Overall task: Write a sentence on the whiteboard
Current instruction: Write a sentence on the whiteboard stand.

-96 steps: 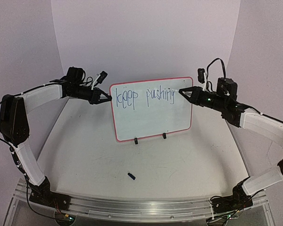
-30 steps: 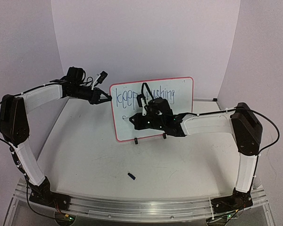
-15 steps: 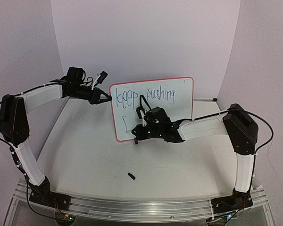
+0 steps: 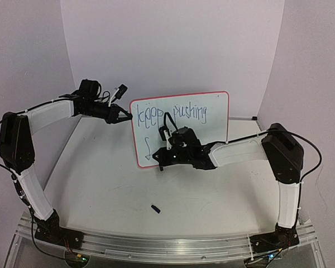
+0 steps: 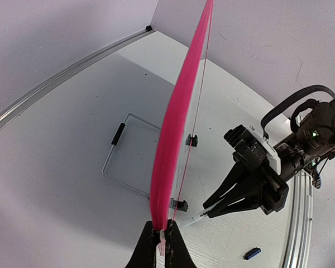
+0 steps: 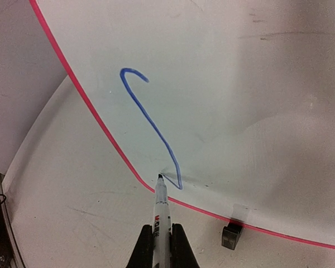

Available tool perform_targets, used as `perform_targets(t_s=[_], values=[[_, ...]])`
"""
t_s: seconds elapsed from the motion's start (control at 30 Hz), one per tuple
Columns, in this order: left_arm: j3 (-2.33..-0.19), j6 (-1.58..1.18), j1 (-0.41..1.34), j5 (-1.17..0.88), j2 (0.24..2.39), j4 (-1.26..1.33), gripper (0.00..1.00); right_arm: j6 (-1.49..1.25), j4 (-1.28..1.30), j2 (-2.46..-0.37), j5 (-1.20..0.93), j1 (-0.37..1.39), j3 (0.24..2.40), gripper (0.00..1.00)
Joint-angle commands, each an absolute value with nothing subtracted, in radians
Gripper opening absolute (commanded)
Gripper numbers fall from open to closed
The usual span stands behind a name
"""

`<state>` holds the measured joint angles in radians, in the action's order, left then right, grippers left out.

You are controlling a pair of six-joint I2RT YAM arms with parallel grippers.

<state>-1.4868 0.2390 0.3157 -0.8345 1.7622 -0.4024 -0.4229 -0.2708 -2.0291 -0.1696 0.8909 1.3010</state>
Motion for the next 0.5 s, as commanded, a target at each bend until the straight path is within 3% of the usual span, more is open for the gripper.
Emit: perform_targets(t_s=[0.0, 0.47], values=[[-1.503, 0.259, 0.336, -0.815, 1.749, -0.483, 0.00, -0.439, -0.360, -1.916, -0.182, 0.891, 1.269, 0.00], [-1.503, 0.258, 0.337, -0.815, 1.750, -0.484, 0.00, -0.427, -0.316, -1.975, -0.109, 0.891, 1.320, 0.00]])
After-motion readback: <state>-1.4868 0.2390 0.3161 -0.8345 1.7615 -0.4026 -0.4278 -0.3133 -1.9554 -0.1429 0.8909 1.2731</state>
